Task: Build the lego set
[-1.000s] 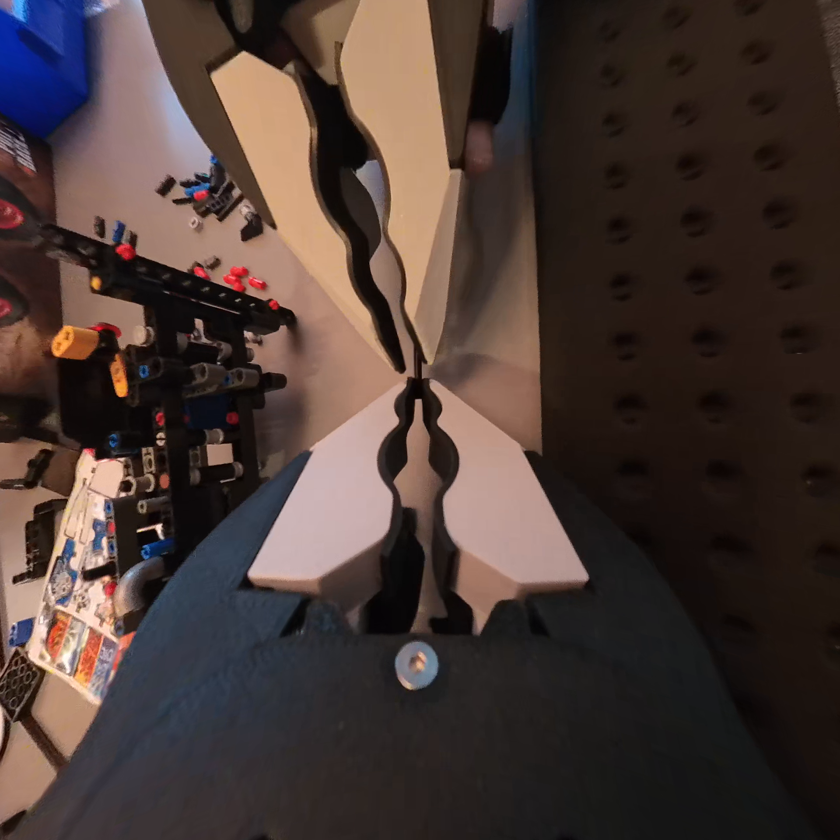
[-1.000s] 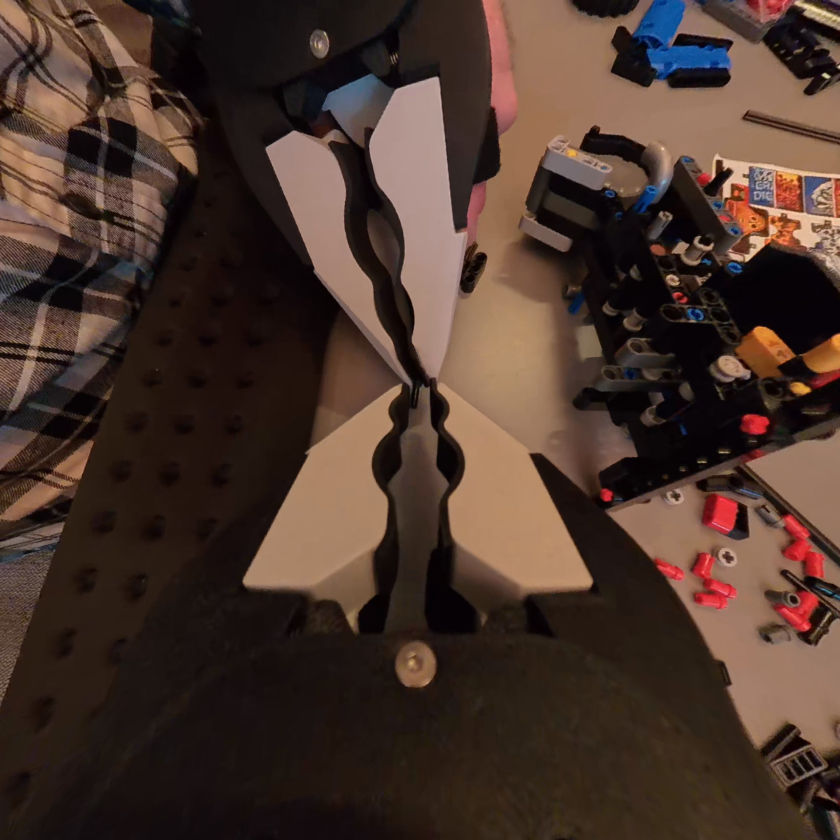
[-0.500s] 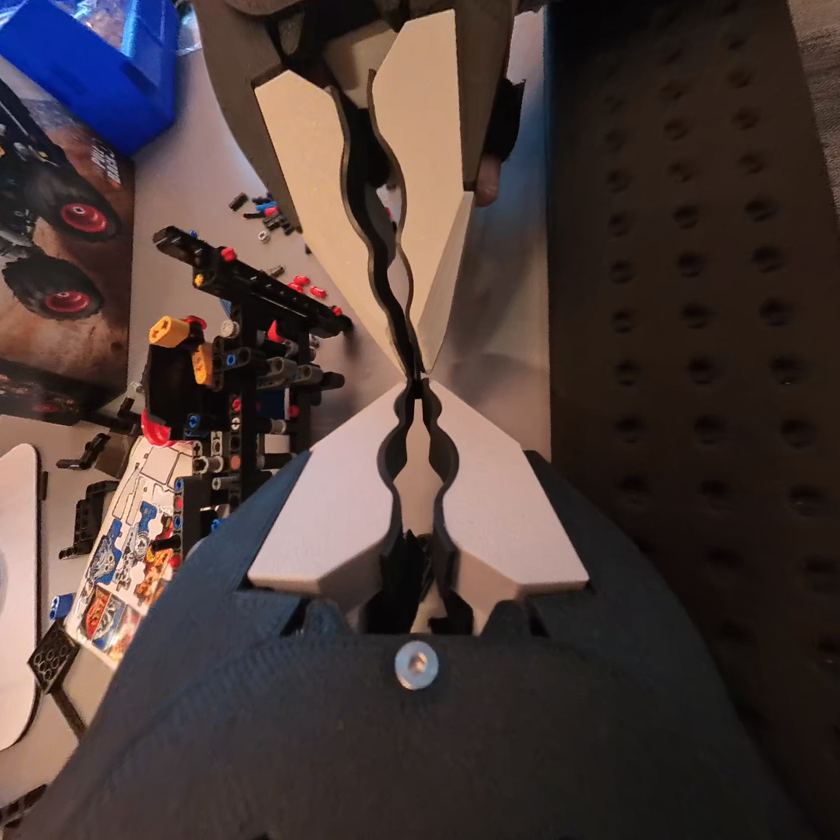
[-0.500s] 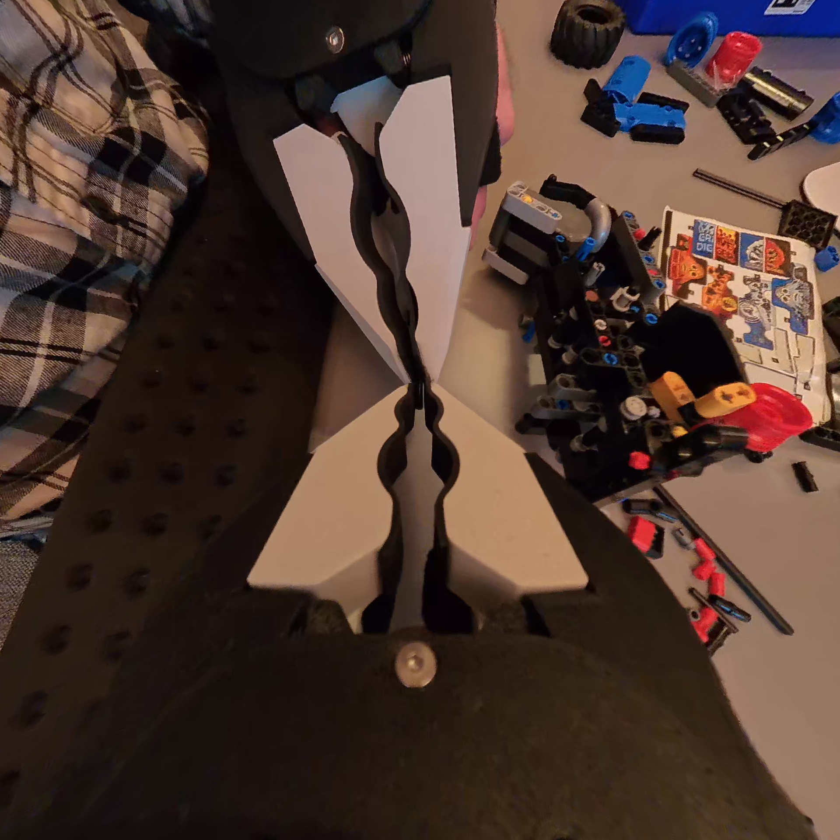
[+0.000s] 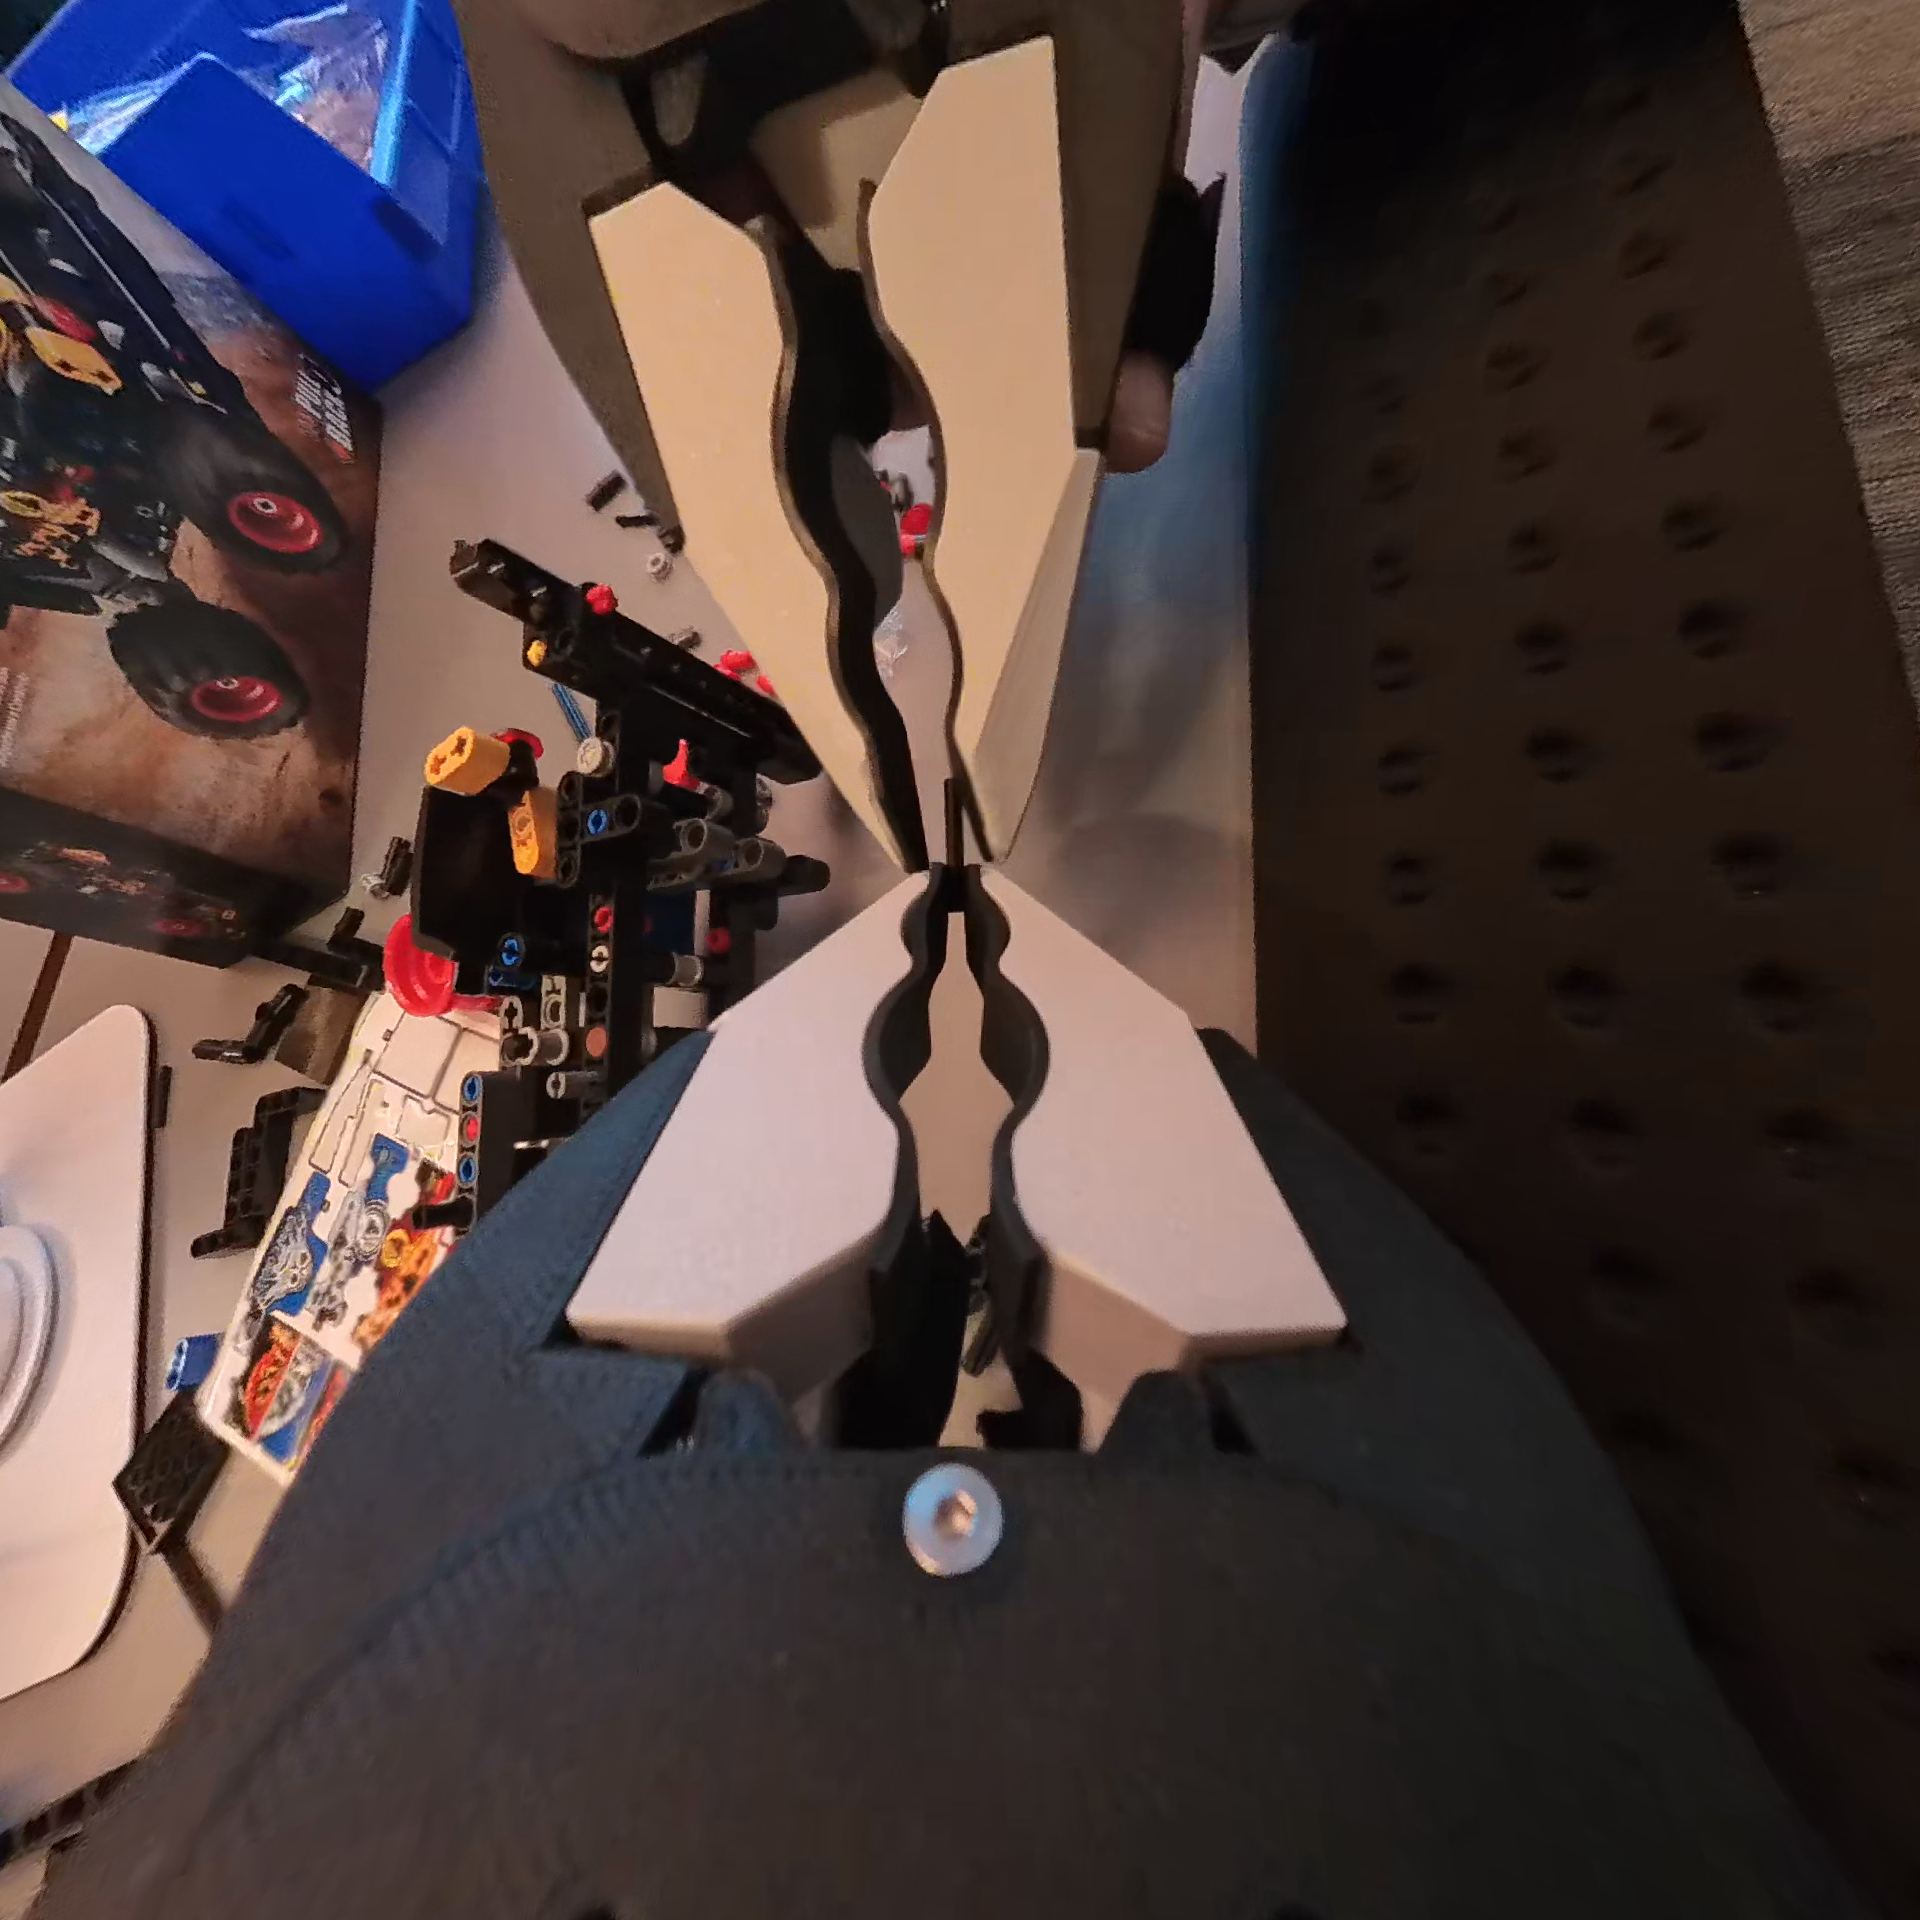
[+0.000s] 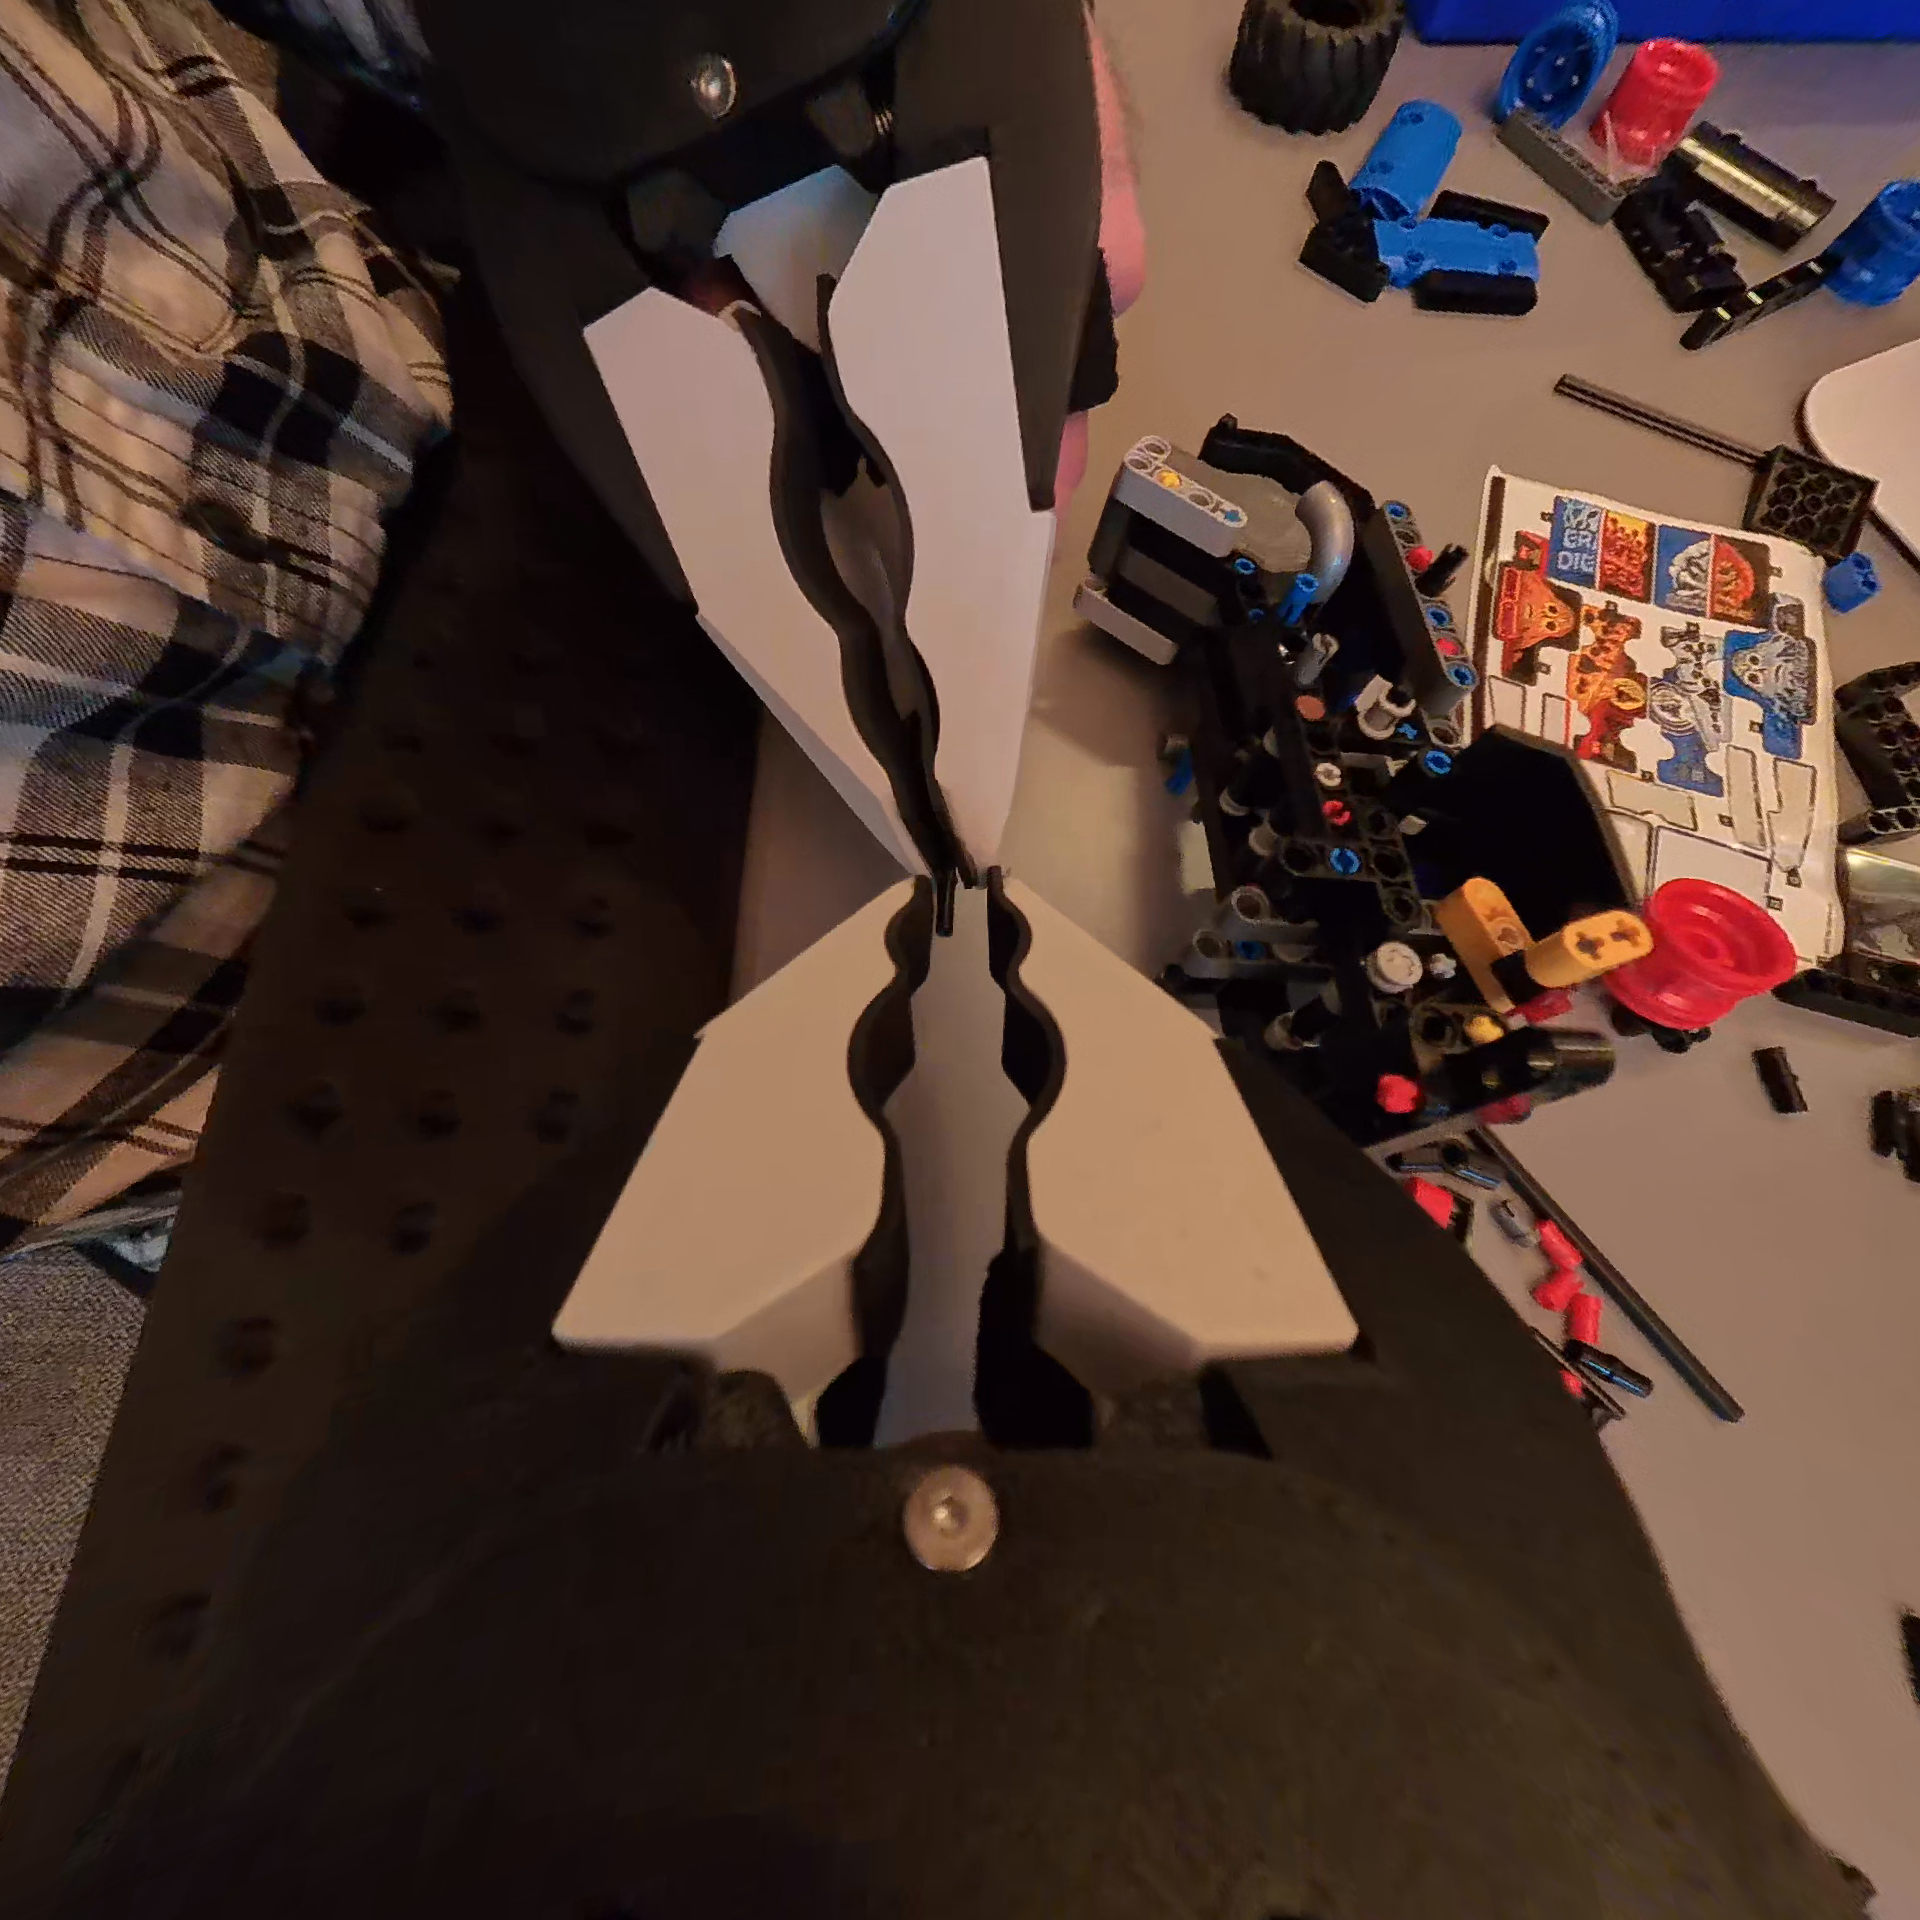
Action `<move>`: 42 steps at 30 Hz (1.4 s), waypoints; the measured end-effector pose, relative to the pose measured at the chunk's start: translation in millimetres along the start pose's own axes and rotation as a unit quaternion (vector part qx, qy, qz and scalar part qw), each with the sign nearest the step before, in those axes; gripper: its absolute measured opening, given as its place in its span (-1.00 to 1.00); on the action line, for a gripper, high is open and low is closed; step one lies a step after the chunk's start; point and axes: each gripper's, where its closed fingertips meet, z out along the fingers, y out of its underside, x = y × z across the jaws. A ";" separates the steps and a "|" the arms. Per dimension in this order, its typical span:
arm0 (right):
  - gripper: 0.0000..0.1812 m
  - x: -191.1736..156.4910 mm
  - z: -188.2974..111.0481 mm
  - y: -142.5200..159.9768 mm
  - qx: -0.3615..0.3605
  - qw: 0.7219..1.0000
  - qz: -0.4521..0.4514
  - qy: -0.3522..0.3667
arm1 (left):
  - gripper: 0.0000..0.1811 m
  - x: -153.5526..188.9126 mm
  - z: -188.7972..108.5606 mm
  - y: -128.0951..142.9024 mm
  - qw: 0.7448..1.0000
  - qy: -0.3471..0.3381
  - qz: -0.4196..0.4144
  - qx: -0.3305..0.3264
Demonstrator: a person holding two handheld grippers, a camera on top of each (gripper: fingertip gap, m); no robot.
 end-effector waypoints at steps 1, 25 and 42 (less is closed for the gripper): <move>-0.92 1.0 0.1 -0.6 -0.003 1.000 -0.002 0.002 | -0.99 -0.1 -0.4 0.1 1.000 -0.002 0.002 -0.001; -0.99 0.8 13.6 -4.8 0.006 1.000 -0.005 0.021 | -0.65 9.1 -37.1 48.2 0.989 0.088 -0.028 -0.112; -0.99 -3.3 26.2 3.9 -0.002 1.000 -0.003 0.004 | -0.94 14.6 -16.9 57.6 0.991 0.052 0.025 -0.118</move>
